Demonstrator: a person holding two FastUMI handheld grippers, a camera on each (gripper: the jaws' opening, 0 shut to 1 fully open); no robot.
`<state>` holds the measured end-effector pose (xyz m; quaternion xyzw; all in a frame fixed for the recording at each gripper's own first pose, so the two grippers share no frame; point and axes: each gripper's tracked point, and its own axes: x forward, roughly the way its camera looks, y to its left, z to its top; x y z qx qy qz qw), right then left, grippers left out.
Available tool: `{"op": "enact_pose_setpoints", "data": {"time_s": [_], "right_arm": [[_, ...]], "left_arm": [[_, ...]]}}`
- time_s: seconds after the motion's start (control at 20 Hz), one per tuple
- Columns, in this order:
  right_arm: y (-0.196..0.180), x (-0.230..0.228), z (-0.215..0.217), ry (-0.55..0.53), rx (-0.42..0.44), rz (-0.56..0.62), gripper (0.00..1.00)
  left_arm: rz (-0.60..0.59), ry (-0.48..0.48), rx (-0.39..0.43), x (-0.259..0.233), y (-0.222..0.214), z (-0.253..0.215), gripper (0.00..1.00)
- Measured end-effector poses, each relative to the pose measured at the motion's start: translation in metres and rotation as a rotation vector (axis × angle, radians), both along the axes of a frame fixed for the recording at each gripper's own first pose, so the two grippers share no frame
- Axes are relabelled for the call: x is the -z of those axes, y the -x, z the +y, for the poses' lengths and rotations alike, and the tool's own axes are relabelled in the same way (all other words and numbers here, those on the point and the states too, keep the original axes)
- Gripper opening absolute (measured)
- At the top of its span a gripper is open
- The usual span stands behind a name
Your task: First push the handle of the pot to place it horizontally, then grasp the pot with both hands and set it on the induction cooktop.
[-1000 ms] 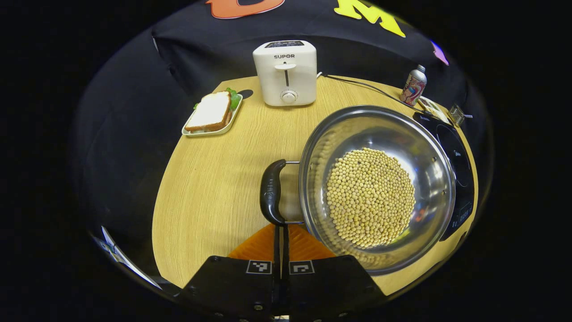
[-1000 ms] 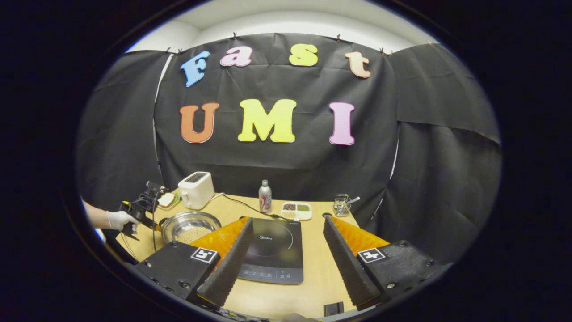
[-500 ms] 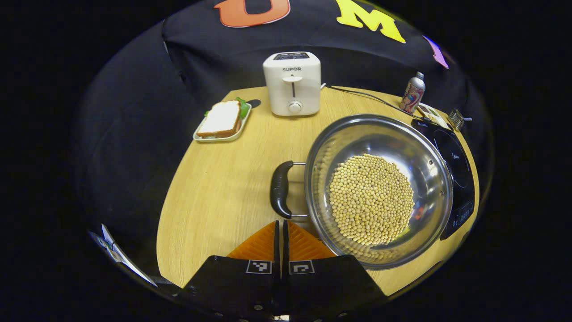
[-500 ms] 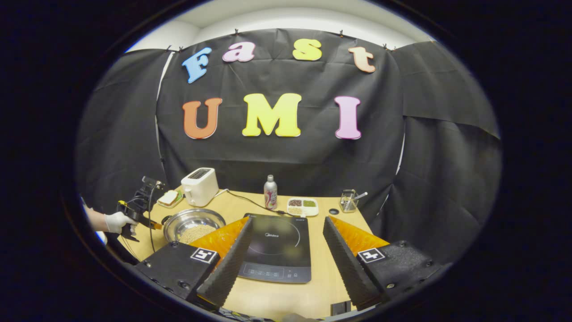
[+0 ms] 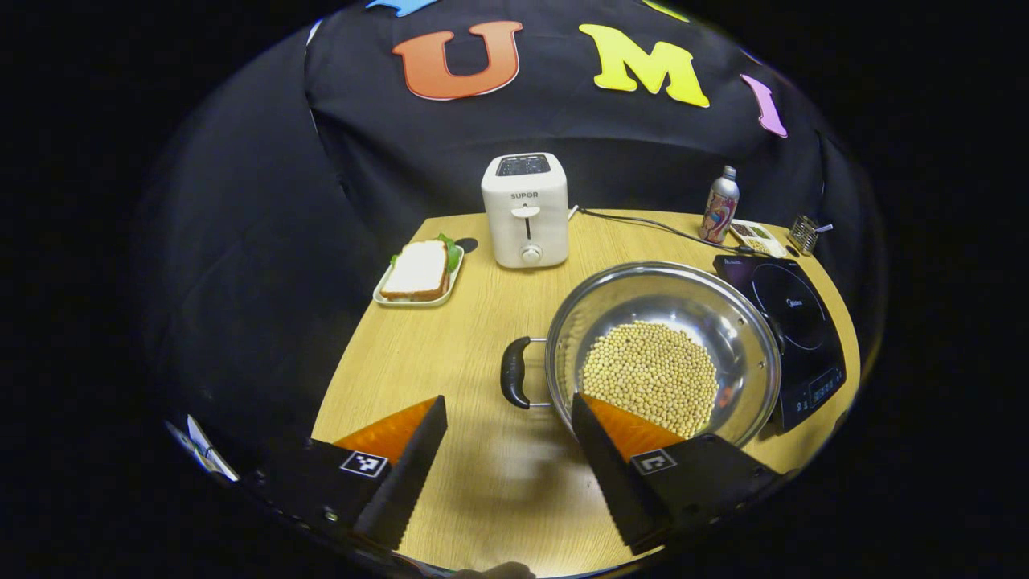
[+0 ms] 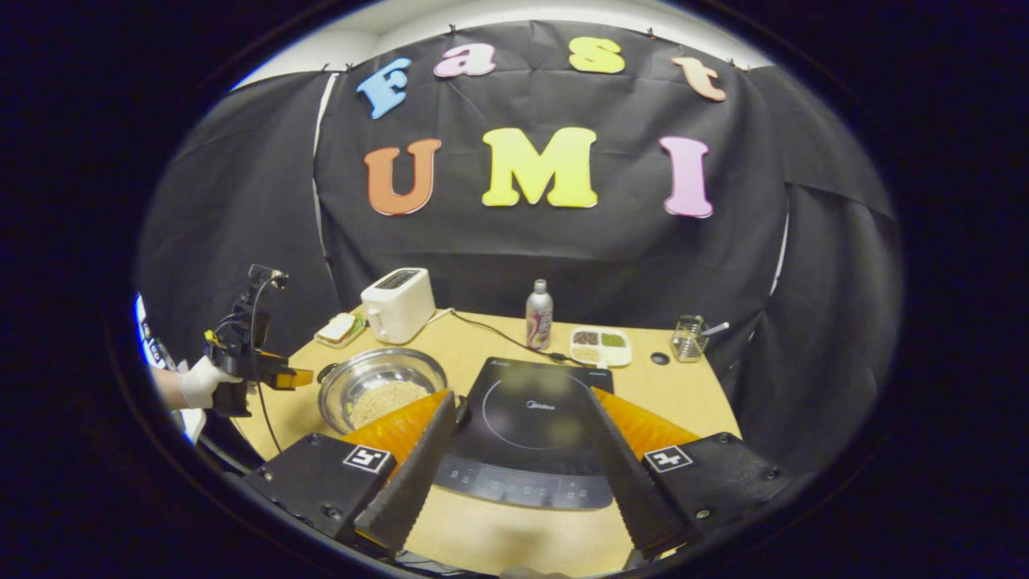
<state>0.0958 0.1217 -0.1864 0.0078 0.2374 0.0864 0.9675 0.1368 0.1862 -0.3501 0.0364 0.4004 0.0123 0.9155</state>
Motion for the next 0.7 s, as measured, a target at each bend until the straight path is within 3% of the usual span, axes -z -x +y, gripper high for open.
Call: {"op": "enact_pose_setpoints", "data": {"time_s": [0.05, 0.35, 0.5, 0.55, 0.65, 0.7], "right_arm": [[-0.009, 0.01, 0.01, -0.009, -0.019, 0.03, 0.99], [-0.053, 0.064, 0.064, -0.081, -0.081, 0.191, 1.0], [-0.072, 0.092, 0.086, -0.089, -0.095, 0.261, 0.92], [-0.081, 0.102, 0.091, -0.077, -0.101, 0.277, 0.97], [-0.089, 0.123, 0.103, -0.075, -0.11, 0.332, 0.92], [-0.098, 0.132, 0.105, -0.075, -0.103, 0.348, 0.96]], "left_arm": [[-0.014, 0.009, 0.003, -0.003, -0.006, -0.003, 0.98], [-0.017, -0.019, 0.007, -0.001, -0.029, -0.008, 0.97], [0.012, -0.012, -0.006, 0.012, -0.041, -0.009, 0.97], [0.028, -0.013, -0.011, 0.017, -0.045, -0.007, 0.97], [0.057, -0.022, -0.024, 0.029, -0.049, -0.001, 0.97], [0.067, -0.024, -0.027, 0.034, -0.051, 0.001, 0.98]]}}
